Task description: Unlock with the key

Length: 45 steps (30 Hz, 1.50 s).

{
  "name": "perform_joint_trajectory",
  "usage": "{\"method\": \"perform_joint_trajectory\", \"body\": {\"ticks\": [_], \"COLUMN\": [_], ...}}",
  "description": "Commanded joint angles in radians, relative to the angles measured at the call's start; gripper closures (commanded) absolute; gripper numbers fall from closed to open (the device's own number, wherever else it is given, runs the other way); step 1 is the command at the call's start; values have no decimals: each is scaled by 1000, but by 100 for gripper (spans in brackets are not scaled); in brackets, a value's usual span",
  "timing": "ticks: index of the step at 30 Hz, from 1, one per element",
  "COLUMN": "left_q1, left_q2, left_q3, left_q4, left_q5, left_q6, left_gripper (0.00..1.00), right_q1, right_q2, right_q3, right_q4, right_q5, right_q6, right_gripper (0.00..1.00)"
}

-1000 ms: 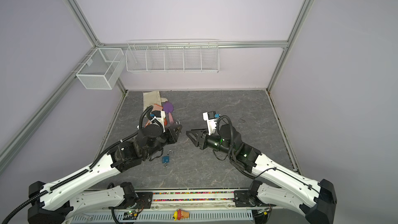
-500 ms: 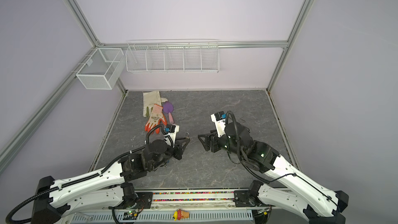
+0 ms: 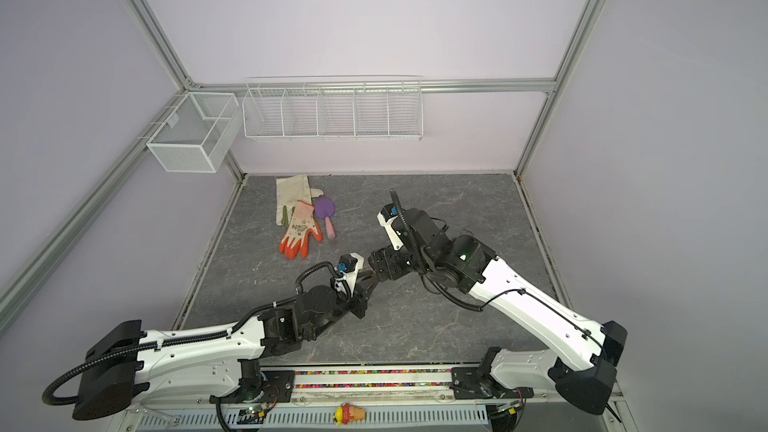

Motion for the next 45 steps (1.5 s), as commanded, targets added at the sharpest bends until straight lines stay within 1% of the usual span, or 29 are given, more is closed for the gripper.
{"method": "perform_joint_trajectory", "body": {"ticks": [1,7,12,31,38,39,45], "left_q1": [-4,-4,-4,-4,-4,-4,-4], "left_q2": [-3,-17,-22,-39,-40,-40,-45], "left_q3": [-28,-41,-40,-53,-56,-56,-56], "left_q4": [119,124,123,102,102,102,99], "left_q5": [-29,-47,-50,-81,-84,-85,-97], "left_q6": [45,45,44,41,48,50,59], "left_gripper": [100,100,100,100,100,100,100], "right_q1": [-12,-28,-33,-49,-69,-72,-90], "right_q2": [18,74,121,216,254,257,258], "right_q3": [25,65,104,162,188,191,198], "right_q4": [-36,-56,-90,-128,-153,-185,-207], "right_q5": [20,8,41,89,86,83,63], "right_q6": [-30,-35,-50,-80,-105,-107,-129], "right_gripper": [14,14,14,14,13,13,13]}}
